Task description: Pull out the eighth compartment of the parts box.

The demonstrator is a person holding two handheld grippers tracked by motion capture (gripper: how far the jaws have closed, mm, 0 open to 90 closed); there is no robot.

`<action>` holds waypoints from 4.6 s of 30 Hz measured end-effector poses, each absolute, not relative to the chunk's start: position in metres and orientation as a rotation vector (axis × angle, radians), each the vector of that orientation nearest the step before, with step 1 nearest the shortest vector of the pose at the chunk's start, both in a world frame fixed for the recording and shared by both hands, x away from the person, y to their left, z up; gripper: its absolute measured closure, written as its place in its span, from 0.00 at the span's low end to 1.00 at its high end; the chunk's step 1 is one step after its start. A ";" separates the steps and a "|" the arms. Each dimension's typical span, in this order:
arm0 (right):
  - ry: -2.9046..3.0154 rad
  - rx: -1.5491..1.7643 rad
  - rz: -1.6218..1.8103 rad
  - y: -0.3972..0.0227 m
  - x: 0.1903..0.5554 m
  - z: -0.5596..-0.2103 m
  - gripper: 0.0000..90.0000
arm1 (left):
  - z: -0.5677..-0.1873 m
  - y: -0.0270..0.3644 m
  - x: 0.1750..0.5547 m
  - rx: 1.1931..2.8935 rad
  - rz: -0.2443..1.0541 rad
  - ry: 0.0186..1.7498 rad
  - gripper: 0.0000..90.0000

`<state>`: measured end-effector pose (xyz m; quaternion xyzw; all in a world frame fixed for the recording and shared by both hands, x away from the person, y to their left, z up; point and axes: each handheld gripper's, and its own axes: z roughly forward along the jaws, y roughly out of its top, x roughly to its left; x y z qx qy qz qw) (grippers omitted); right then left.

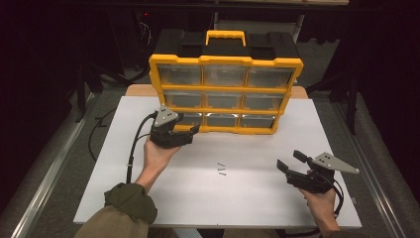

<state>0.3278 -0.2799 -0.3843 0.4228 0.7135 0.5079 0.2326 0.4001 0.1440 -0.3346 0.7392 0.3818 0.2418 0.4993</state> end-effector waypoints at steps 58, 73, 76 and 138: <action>1.983 1.123 1.424 -0.279 0.328 -0.384 0.30 | -0.341 0.107 0.447 1.841 0.584 0.958 0.39; 1.980 1.130 1.421 -0.279 0.328 -0.384 0.30 | -0.344 0.090 0.452 1.902 0.619 0.918 0.42; 1.985 1.123 1.421 -0.278 0.329 -0.384 0.30 | -0.344 0.085 0.453 1.913 0.628 0.909 0.42; 1.995 1.137 1.465 -0.278 0.328 -0.384 0.35 | -0.350 0.034 0.455 2.283 1.052 0.597 0.48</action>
